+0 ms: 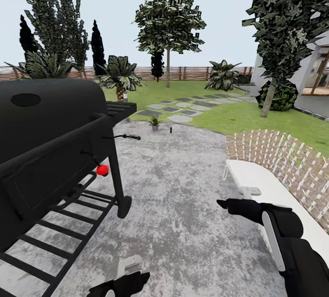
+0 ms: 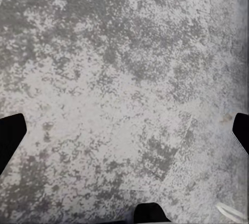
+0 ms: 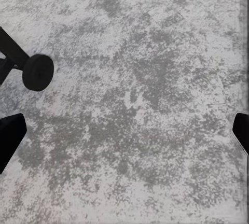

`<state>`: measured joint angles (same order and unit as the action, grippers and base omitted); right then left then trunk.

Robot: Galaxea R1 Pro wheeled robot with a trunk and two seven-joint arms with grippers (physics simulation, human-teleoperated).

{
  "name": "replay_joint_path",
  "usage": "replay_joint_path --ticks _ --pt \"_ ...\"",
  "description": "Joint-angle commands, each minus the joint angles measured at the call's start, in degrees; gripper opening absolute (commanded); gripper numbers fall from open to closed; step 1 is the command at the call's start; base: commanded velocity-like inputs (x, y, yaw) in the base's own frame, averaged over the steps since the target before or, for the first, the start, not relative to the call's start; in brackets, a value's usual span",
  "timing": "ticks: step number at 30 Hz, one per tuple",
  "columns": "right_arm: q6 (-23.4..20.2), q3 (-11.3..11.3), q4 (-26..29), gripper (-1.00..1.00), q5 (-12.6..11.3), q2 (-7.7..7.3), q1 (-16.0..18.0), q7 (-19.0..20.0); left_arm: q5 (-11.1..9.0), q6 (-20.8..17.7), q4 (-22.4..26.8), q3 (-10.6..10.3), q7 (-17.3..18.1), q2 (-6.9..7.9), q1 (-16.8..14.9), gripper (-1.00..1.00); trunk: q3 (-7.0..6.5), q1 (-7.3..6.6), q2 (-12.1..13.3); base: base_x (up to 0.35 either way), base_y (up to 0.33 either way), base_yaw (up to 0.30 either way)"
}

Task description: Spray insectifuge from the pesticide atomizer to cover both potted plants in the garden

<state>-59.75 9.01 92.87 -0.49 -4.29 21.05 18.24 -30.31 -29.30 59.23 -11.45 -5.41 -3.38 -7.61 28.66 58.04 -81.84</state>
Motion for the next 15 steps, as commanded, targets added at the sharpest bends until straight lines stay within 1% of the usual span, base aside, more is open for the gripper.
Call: replay_joint_path --ticks 1,15 --pt "-0.2 0.0 0.0 1.0 0.0 -0.01 0.0 0.1 -0.6 -0.2 0.1 -0.1 -0.6 0.02 0.0 1.0 0.06 0.03 0.0 0.259 -0.247 0.0" --pt "-0.2 0.0 0.0 1.0 0.0 -0.01 0.0 0.1 -0.5 -0.2 0.1 -0.1 -0.6 0.04 0.0 1.0 0.06 0.03 0.0 0.259 -0.249 0.0"
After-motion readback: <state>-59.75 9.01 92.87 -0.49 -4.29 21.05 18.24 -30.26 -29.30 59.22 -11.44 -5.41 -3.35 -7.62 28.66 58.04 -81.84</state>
